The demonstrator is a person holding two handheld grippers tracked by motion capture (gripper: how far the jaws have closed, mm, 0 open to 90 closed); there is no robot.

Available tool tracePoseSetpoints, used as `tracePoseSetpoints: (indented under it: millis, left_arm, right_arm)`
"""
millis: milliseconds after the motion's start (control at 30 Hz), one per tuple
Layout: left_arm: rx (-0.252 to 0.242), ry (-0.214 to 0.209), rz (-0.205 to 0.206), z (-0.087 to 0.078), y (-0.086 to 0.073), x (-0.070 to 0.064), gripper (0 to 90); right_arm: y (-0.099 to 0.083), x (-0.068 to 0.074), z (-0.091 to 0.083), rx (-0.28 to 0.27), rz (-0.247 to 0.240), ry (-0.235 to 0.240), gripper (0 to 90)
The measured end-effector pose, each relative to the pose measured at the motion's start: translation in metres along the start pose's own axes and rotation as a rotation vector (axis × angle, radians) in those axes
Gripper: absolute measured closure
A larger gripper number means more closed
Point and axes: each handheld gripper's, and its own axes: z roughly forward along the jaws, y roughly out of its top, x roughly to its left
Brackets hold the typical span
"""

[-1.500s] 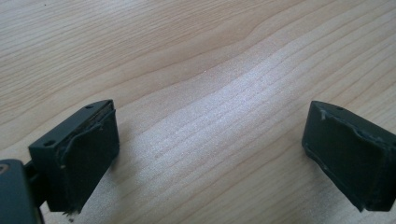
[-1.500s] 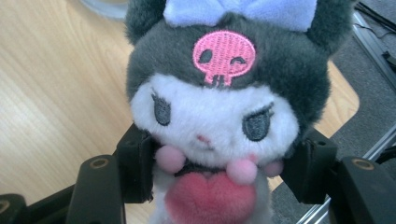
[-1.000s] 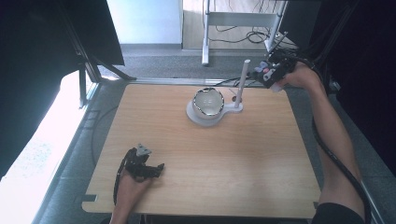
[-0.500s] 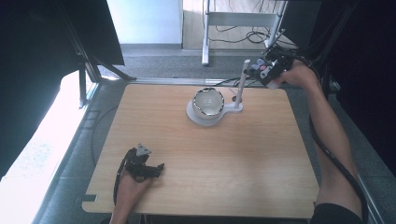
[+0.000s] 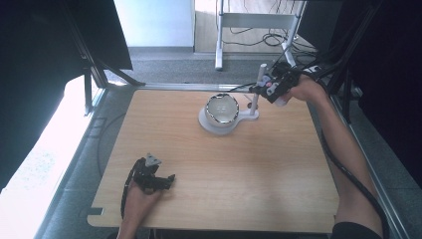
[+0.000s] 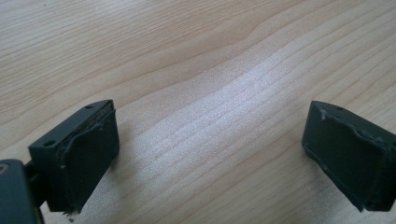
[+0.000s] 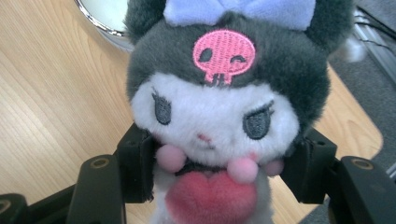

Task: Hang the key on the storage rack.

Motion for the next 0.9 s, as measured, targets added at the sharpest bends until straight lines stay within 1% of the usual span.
tracePoseSetpoints:
  millis: [67, 133, 200, 233, 267, 333, 367, 533, 667, 700, 733, 767, 900]
  left_arm:
    - [0.000, 0.000, 0.000, 0.000, 0.000, 0.000, 4.0]
    - [0.000, 0.000, 0.000, 0.000, 0.000, 0.000, 4.0]
    - [0.000, 0.000, 0.001, 0.000, 0.000, 0.000, 4.0]
    - [0.000, 0.000, 0.001, 0.000, 0.000, 0.000, 3.9]
    - [0.000, 0.000, 0.001, 0.000, 0.000, 0.000, 3.9]
    - [0.000, 0.000, 0.000, 0.000, 0.000, 0.000, 4.0]
    - [0.000, 0.000, 0.000, 0.000, 0.000, 0.000, 3.9]
    - [0.002, 0.000, 0.000, 0.000, 0.000, 0.000, 3.9]
    - [0.002, -0.001, 0.000, 0.000, 0.000, 0.000, 4.0]
    - [0.002, -0.001, 0.000, 0.000, 0.000, 0.000, 4.0]
    - [0.002, 0.000, 0.000, 0.000, 0.000, 0.000, 4.0]
    - [0.002, 0.000, 0.000, 0.000, 0.000, 0.000, 4.0]
    - [0.002, 0.000, 0.000, 0.000, 0.000, 0.000, 4.0]
  right_arm:
    - [-0.001, 0.000, 0.007, 0.004, 0.001, 0.009, 36.9]
    - [-0.003, 0.000, 0.020, 0.017, 0.006, 0.010, 36.9]
    - [-0.004, 0.000, 0.023, 0.021, 0.009, 0.012, 36.9]
    - [-0.006, -0.001, 0.030, 0.023, 0.014, 0.012, 37.0]
    - [-0.006, -0.001, 0.030, 0.023, 0.014, 0.012, 37.0]
    - [-0.009, -0.003, 0.039, 0.024, 0.021, 0.009, 37.3]
    - [-0.009, -0.003, 0.039, 0.024, 0.021, 0.009, 37.3]
    - [-0.014, -0.006, 0.051, 0.032, 0.029, 0.009, 37.7]
    - [-0.017, -0.007, 0.065, 0.036, 0.047, -0.009, 38.1]
    - [-0.017, -0.007, 0.065, 0.036, 0.047, -0.009, 38.1]
    - [-0.018, -0.007, 0.071, 0.029, 0.047, -0.016, 38.2]
    - [-0.018, -0.007, 0.071, 0.029, 0.047, -0.016, 38.2]
    - [-0.017, -0.004, 0.084, 0.014, 0.045, -0.035, 37.6]
